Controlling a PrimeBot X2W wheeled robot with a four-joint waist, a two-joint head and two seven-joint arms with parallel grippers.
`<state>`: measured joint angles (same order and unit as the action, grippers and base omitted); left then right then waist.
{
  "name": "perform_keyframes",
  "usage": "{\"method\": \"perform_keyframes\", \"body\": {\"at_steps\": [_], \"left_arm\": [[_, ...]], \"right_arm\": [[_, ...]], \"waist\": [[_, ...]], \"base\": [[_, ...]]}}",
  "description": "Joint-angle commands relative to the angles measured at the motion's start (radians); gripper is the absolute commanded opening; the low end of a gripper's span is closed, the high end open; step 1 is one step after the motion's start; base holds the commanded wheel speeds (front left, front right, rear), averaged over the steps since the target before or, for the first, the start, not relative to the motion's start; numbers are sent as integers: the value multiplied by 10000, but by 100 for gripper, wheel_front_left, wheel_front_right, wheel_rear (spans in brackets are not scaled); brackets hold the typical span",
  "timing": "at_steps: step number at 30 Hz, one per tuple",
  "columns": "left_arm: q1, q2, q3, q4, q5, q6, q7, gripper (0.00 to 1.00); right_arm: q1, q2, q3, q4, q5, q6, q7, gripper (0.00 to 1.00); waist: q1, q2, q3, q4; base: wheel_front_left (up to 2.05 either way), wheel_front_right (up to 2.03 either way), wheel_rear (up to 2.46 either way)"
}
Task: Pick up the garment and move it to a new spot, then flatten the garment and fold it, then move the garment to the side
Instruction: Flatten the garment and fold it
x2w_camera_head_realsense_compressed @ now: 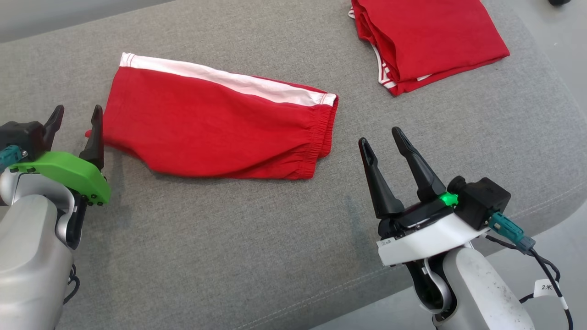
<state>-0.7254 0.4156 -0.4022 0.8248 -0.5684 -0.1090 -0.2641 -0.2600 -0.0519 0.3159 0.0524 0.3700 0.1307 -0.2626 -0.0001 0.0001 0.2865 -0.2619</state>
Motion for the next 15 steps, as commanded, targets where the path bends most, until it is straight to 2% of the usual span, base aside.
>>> {"method": "perform_keyframes", "body": {"at_steps": [1,9,15], "left_arm": [[2,-42,93,253,60,-87,-2,100],[-609,-188,-12,1533,-44,-205,-2,100],[-774,-317,-570,2328,-428,-210,119,100]], "right_arm": [[106,-6,-12,-99,-69,0,-20,100],[-10,2,11,-269,-130,0,-20,100],[-71,4,-2,-351,50,0,-20,100]], "waist": [[1,-1,97,-121],[1,-1,588,-426],[1,-1,745,-549]], "base": [[0,0,0],[0,0,0],[0,0,0]]}}
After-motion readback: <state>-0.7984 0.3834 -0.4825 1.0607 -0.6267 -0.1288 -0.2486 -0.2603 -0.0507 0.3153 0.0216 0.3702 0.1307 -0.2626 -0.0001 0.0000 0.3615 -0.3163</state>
